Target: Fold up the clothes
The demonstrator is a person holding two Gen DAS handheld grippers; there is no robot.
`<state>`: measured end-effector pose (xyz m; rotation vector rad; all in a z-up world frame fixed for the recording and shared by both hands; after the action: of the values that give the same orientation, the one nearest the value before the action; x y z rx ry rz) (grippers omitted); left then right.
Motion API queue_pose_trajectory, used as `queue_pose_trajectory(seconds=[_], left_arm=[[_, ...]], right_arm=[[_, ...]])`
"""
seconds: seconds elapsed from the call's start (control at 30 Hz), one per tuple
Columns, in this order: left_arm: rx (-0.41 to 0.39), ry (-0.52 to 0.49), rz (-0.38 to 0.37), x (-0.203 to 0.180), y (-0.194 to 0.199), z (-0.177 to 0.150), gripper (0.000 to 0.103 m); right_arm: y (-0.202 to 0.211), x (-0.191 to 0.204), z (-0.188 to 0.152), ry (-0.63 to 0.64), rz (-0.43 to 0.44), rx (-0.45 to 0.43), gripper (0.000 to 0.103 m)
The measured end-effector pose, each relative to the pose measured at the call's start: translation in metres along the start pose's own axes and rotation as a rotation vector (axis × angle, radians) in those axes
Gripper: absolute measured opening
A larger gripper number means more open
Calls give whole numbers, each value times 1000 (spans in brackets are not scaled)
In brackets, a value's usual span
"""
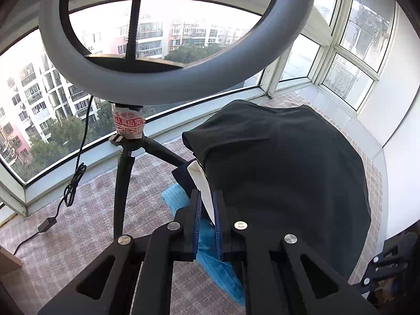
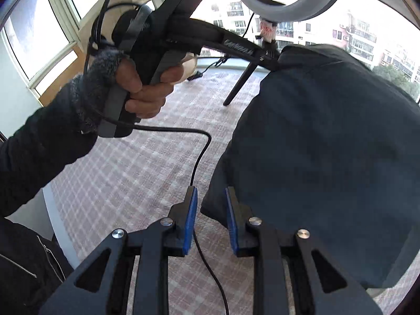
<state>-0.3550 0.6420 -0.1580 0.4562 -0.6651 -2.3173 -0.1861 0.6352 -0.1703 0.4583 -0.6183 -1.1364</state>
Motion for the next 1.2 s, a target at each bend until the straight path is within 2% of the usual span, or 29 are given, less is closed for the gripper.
queue_pose_trajectory(seconds=[0.03,0.17,0.23,0.3,0.37,0.47,0.57,0.7,0.87,1.0,1.2], left_arm=[[-10,-16,3,-4,14,0,9],[-44,-69,8,-25,73,-6,10],[-40,-72,27,-34,101,-18,18],[-40,-48,23,-46,127,-34,36],[-35,-29,15,-59,150,-49,43],[-48,-20,23,-74,180,-67,51],[-73,-28,55,-83,205,-78,72],[-77,-33,115,-84,228,-96,76],[-19,16,198,-65,258,-128,77],[-17,10,233,-44,286,-151,77],[-19,12,237,-15,340,-179,77]], right_arm=[[13,-3,6,-15,-14,-34,22],[57,-9,13,-91,-71,-128,35],[70,-6,9,-123,-131,-158,37],[86,-5,-3,-184,-194,-194,41],[103,-7,-10,-254,-254,-233,48],[123,-4,-18,-334,-290,-273,52],[137,9,-19,-349,-348,-288,56],[144,28,-27,-330,-425,-294,57],[168,48,-45,-319,-596,-278,57],[175,76,-50,-309,-660,-288,57],[174,125,-58,-288,-728,-294,57]])
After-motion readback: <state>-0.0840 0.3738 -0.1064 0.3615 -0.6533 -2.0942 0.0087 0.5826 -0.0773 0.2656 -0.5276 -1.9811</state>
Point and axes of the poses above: each gripper's, at about its wrist camera, not at the fingertips, and y roughly against the way its jaws point, x to its left, z to its top, the point moved 9 cm from there along -y, roughly the way its jaws point, and after that the axes turned 14 degrees about -x, right-handed, at the moved point
